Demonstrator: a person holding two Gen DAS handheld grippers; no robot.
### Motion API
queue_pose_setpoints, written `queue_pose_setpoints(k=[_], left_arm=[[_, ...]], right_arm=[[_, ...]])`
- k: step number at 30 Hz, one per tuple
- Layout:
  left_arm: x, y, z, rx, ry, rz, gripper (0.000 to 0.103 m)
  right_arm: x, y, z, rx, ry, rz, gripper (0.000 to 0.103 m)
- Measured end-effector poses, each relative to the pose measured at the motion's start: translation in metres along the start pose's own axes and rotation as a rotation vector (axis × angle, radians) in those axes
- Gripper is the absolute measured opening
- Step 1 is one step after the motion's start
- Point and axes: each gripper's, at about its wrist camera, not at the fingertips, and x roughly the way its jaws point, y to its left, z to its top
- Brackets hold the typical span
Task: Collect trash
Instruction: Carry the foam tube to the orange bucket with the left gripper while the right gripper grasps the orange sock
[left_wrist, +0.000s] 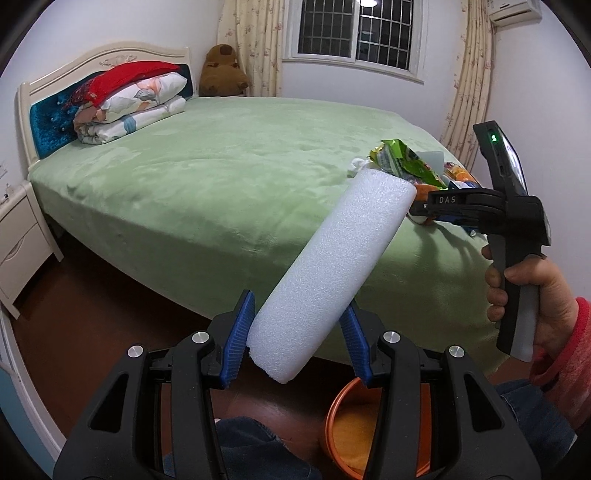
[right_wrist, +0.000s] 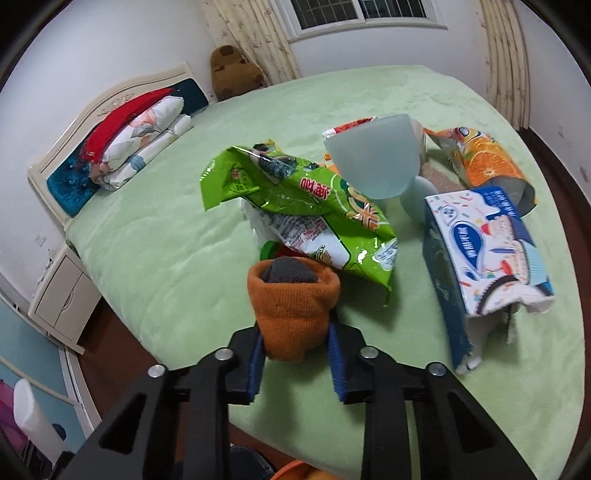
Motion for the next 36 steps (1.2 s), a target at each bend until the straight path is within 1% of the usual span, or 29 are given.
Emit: queue_pose_setpoints(k=[2, 6, 10, 13, 16, 18, 22, 24, 28, 32, 35, 36], left_arm=[[0.000, -0.002, 0.002, 0.001, -0.001, -0.006, 0.046], [-0.001, -0.007, 0.003, 0.012, -0.002, -0.010, 0.046], [-0.004, -0.012, 0.002, 0.025, 0.000, -0.012, 0.046], [-0.005, -0.016, -0.002, 0.040, 0.022, -0.023, 0.046], [0.005, -0.024, -0.017, 0.042, 0.106, -0.069, 0.046], [0.018, -0.033, -0.034, 0.047, 0.186, -0.098, 0.046], [0.040, -0.052, -0.068, 0.062, 0.330, -0.129, 0.046], [0.051, -0.061, -0.086, 0.069, 0.410, -0.134, 0.046], [0.079, -0.074, -0.123, 0.057, 0.578, -0.162, 0.046], [0.104, -0.081, -0.145, 0.050, 0.680, -0.149, 0.046], [0.114, -0.082, -0.156, 0.057, 0.723, -0.129, 0.046], [0.116, -0.083, -0.159, 0.062, 0.731, -0.120, 0.046]], right_arm=[[-0.007, -0.001, -0.002, 0.003, -0.002, 0.025, 0.026], [-0.027, 0.003, -0.010, -0.048, -0.025, 0.045, 0.026], [-0.063, -0.001, -0.028, -0.096, -0.052, 0.068, 0.026], [-0.085, -0.005, -0.044, -0.131, -0.041, 0.089, 0.026], [-0.102, -0.009, -0.065, -0.173, -0.031, 0.079, 0.026], [-0.113, -0.017, -0.084, -0.184, -0.013, 0.077, 0.026], [-0.121, -0.029, -0.119, -0.190, 0.022, 0.058, 0.026], [-0.122, -0.033, -0.135, -0.191, 0.049, 0.051, 0.026], [-0.109, -0.042, -0.173, -0.186, 0.135, 0.042, 0.027], [-0.087, -0.051, -0.201, -0.168, 0.221, 0.031, 0.027], [-0.073, -0.056, -0.215, -0.156, 0.265, 0.028, 0.027], [-0.068, -0.058, -0.220, -0.154, 0.278, 0.024, 0.030]])
